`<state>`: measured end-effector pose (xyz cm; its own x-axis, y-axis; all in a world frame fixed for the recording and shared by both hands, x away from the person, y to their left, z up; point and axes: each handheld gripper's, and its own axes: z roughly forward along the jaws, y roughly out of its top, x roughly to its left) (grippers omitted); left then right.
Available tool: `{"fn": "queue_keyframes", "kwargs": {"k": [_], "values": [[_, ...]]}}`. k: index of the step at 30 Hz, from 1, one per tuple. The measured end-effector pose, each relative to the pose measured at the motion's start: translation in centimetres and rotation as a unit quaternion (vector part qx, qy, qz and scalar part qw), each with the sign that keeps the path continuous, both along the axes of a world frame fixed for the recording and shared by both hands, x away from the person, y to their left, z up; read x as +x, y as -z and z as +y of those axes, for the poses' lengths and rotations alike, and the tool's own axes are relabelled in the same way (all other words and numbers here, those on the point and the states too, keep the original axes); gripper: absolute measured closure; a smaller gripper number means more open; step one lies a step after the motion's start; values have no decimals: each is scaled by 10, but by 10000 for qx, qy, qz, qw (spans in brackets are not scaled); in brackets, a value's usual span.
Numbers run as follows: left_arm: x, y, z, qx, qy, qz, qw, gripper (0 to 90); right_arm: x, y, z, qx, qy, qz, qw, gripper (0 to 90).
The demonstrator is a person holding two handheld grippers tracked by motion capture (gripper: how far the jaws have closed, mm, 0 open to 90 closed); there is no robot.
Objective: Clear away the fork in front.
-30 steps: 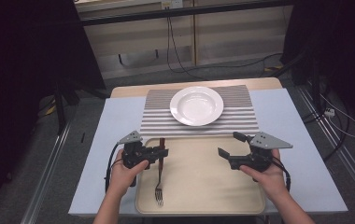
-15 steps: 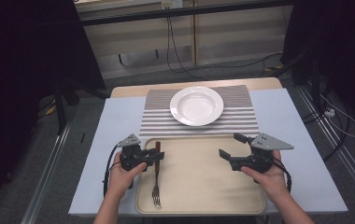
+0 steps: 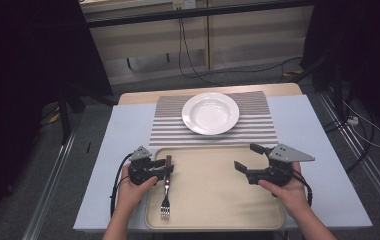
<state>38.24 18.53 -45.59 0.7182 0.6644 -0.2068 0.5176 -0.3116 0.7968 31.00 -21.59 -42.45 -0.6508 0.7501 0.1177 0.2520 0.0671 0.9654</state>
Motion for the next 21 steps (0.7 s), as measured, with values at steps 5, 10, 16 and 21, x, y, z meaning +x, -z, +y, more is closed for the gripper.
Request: {"fn": "queue_keyframes", "kwargs": {"k": [5, 10, 16, 21], "values": [[-4, -4, 7, -19, -107, -109, 9999, 495, 1, 0, 0, -7, 12, 19, 10000, 153], [-14, -15, 11, -169, -73, -363, 9992, 433, 1, 2, -1, -73, 14, 76, 9999, 151], [-23, -24, 23, -384, -232, -460, 9979, 331, -1, 6, -3, -212, -12, 222, 9995, 146], [-29, -27, 33, -316, -208, -520, 9979, 258, -7, 9, -8, -335, -38, 279, 9990, 142]]}}
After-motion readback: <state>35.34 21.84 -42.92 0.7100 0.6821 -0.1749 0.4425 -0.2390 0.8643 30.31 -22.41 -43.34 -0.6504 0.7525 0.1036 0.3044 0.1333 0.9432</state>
